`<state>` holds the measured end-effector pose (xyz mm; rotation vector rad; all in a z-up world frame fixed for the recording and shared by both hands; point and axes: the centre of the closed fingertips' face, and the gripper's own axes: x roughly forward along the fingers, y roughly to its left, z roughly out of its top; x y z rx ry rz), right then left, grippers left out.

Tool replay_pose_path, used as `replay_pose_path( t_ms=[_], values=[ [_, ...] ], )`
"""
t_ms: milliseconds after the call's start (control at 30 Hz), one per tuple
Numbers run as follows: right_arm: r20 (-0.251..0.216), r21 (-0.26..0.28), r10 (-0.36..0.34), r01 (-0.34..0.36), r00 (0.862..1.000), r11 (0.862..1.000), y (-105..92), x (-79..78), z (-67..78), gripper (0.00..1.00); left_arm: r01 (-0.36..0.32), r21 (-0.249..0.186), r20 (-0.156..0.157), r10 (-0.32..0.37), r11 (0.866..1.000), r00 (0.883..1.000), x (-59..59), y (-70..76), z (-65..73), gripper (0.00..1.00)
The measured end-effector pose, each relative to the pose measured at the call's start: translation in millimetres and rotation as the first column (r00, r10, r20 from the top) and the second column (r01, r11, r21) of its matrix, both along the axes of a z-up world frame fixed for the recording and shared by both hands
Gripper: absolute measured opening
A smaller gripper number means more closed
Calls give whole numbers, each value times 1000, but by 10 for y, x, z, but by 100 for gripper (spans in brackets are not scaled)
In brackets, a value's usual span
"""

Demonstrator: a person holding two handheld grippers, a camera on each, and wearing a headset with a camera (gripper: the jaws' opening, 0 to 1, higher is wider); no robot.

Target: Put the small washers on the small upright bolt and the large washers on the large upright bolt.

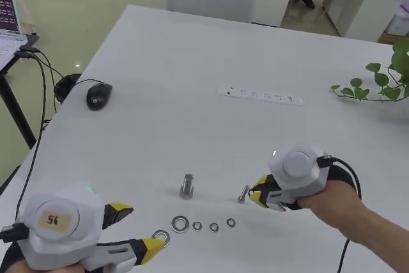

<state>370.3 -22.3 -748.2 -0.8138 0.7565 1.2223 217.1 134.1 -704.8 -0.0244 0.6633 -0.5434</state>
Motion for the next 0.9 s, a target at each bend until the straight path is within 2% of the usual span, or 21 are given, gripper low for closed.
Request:
replay_pose_path(
  t_ms=[233,600,900],
  values=[
    [1,-62,38,-38,999,997,19,95,-31,13,3,0,0,-3,1000,1000,13,-7,2,51],
    [-30,-111,78,-81,996,990,74,81,-138,13,-8,-3,-6,8,1000,1000,-14,18,-13,51],
    [-34,-123,80,-84,996,989,77,106,-157,13,-21,-7,-12,21,1000,1000,-47,56,-39,51]
  ],
)
